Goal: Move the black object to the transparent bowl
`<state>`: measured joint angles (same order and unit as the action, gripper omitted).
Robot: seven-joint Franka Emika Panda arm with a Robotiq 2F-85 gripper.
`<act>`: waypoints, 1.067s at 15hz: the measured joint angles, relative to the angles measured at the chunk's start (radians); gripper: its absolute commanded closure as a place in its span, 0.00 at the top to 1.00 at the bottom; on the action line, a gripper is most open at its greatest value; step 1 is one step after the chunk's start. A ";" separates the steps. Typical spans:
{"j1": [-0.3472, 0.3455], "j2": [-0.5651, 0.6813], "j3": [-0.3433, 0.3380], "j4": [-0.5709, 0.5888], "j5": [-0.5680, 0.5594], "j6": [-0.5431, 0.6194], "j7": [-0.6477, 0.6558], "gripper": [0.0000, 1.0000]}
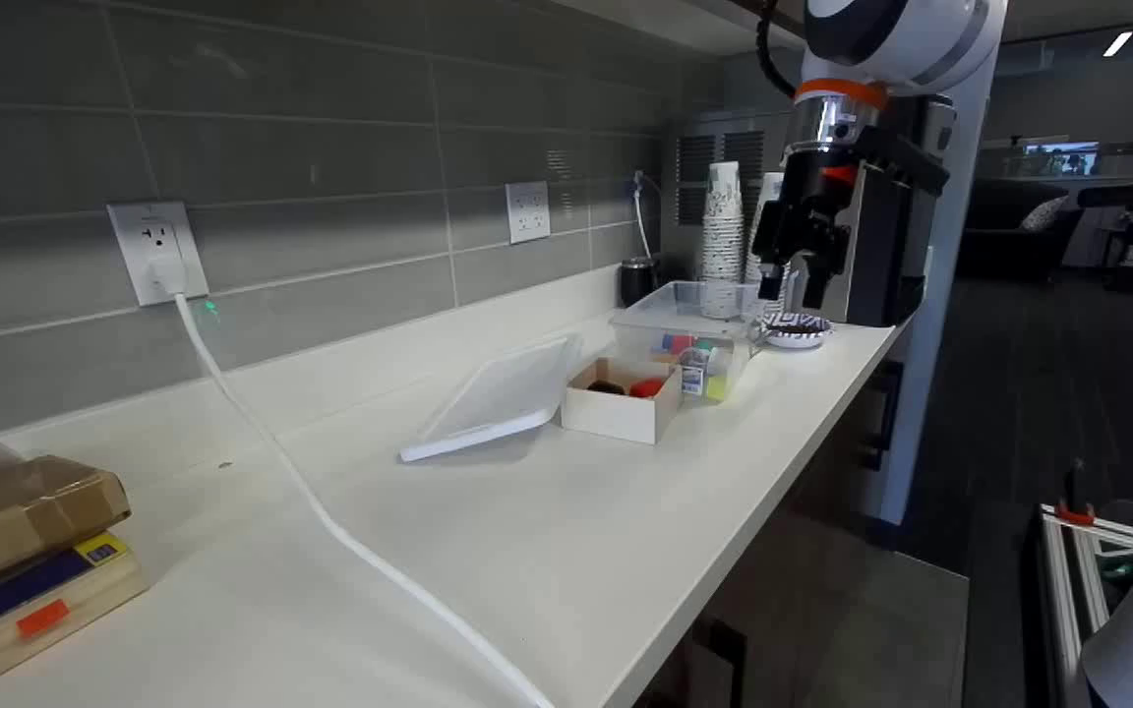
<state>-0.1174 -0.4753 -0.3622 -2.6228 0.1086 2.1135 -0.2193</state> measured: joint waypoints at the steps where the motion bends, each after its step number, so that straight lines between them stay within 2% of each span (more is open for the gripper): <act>1: 0.000 0.000 0.000 0.000 0.000 0.000 0.000 1.00; 7: -0.003 0.000 0.003 0.000 0.000 0.000 0.000 1.00; 10: -0.007 0.015 0.042 0.002 0.009 0.029 0.025 1.00; 12: -0.003 0.036 0.094 0.005 0.029 0.100 0.084 1.00; 16: 0.001 0.102 0.223 0.009 0.053 0.336 0.299 1.00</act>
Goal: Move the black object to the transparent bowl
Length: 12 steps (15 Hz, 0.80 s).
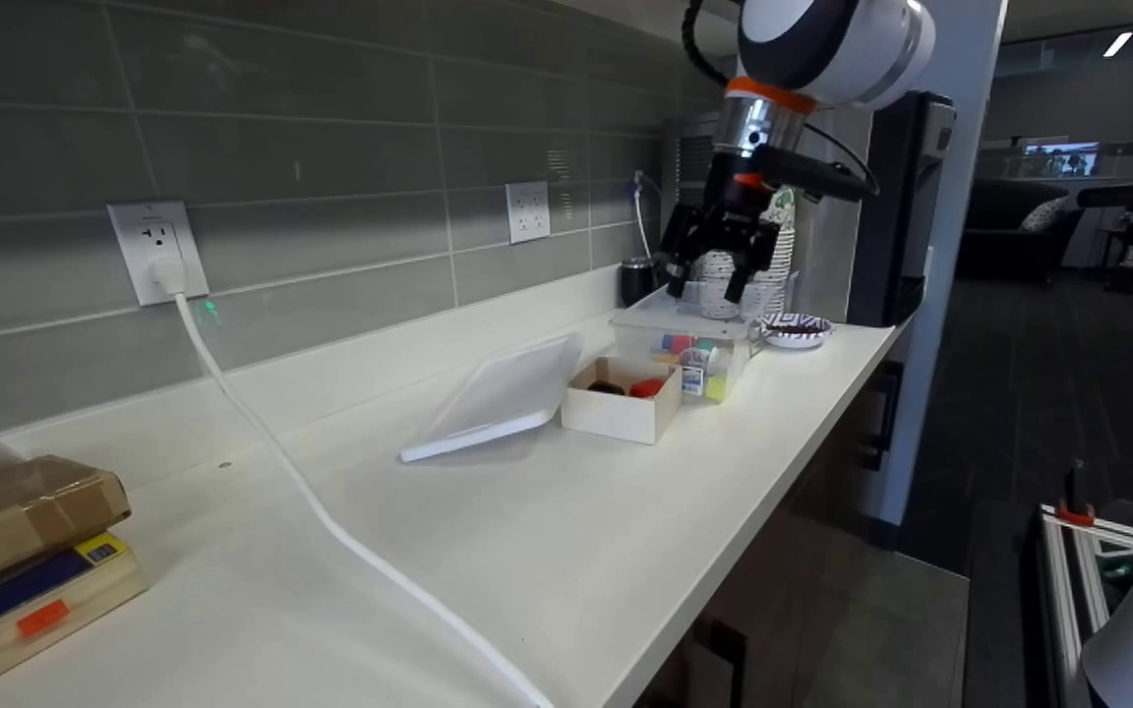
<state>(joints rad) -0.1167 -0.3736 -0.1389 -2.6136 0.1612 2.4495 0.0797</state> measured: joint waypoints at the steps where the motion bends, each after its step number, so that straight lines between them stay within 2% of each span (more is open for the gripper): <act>1: -0.001 0.024 0.031 0.003 -0.006 0.049 0.055 1.00; 3: -0.009 0.082 0.091 0.015 -0.046 0.124 0.171 1.00; 7: -0.052 0.198 0.180 0.057 -0.239 0.163 0.441 1.00; 12: -0.056 0.309 0.193 0.121 -0.426 0.159 0.664 1.00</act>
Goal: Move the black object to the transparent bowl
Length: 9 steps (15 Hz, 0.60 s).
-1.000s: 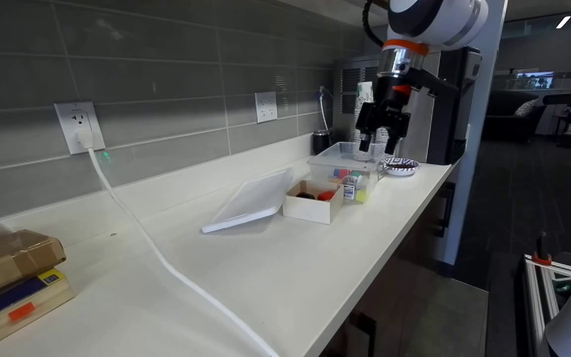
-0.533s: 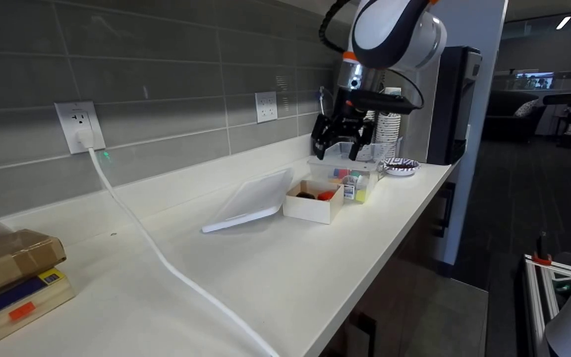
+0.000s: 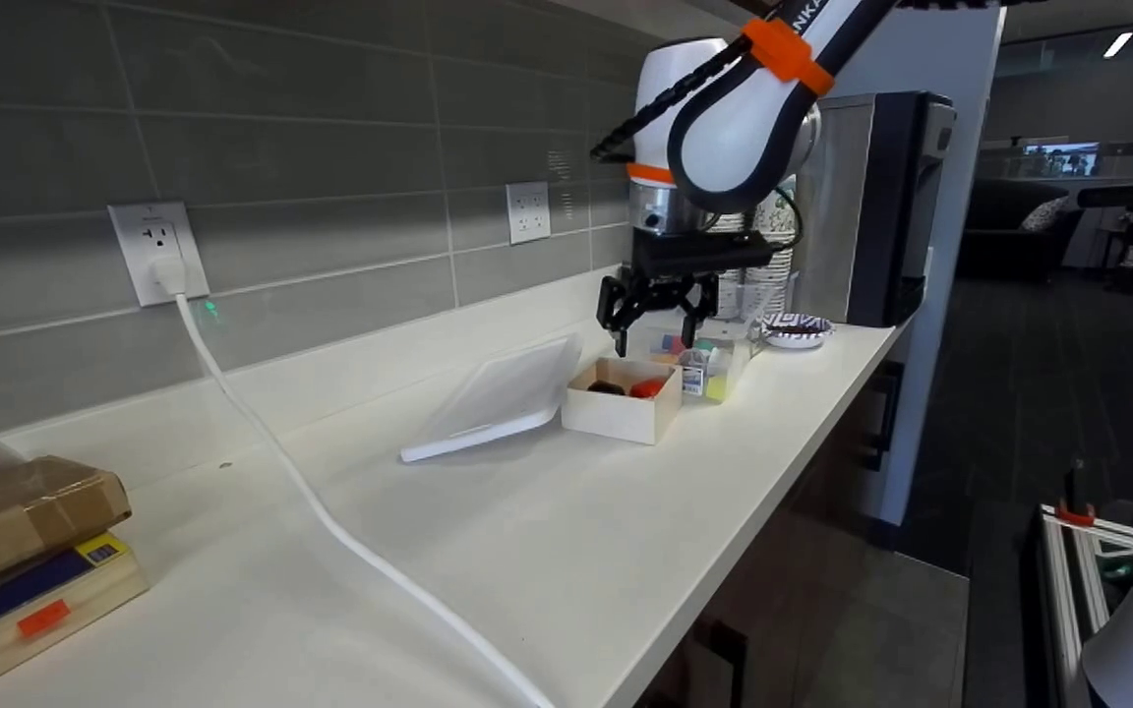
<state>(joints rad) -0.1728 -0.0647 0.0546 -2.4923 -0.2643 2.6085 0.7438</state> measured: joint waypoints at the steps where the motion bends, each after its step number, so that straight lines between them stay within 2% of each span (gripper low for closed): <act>1: 0.005 0.019 -0.001 0.012 -0.021 -0.003 0.025 1.00; 9: 0.095 0.136 -0.034 0.076 -0.063 0.015 0.072 1.00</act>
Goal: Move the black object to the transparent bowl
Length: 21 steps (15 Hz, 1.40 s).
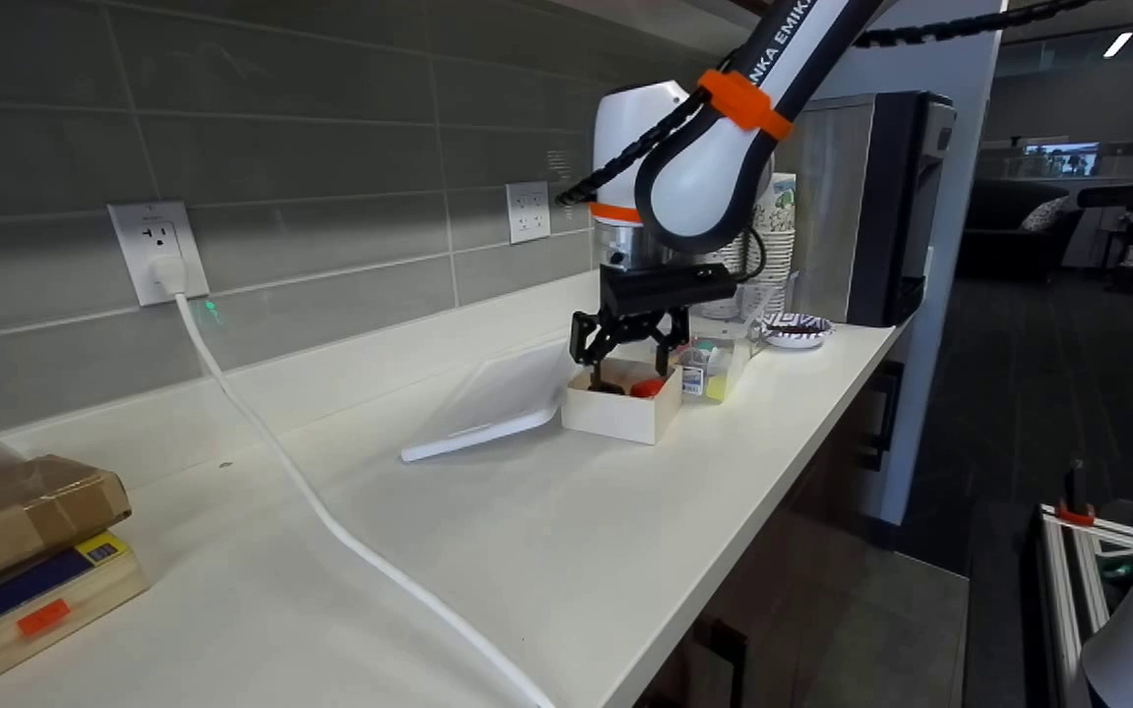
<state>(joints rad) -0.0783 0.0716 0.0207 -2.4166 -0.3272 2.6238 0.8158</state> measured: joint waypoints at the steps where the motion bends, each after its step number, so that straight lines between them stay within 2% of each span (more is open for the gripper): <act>1: 0.011 0.008 -0.006 0.004 -0.001 0.011 0.000 1.00; 10: 0.071 0.063 -0.072 0.050 -0.064 0.067 0.000 1.00; 21: 0.109 0.153 -0.128 0.125 -0.069 0.068 -0.007 1.00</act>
<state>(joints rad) 0.0310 0.2243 -0.1077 -2.2918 -0.3962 2.6918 0.8090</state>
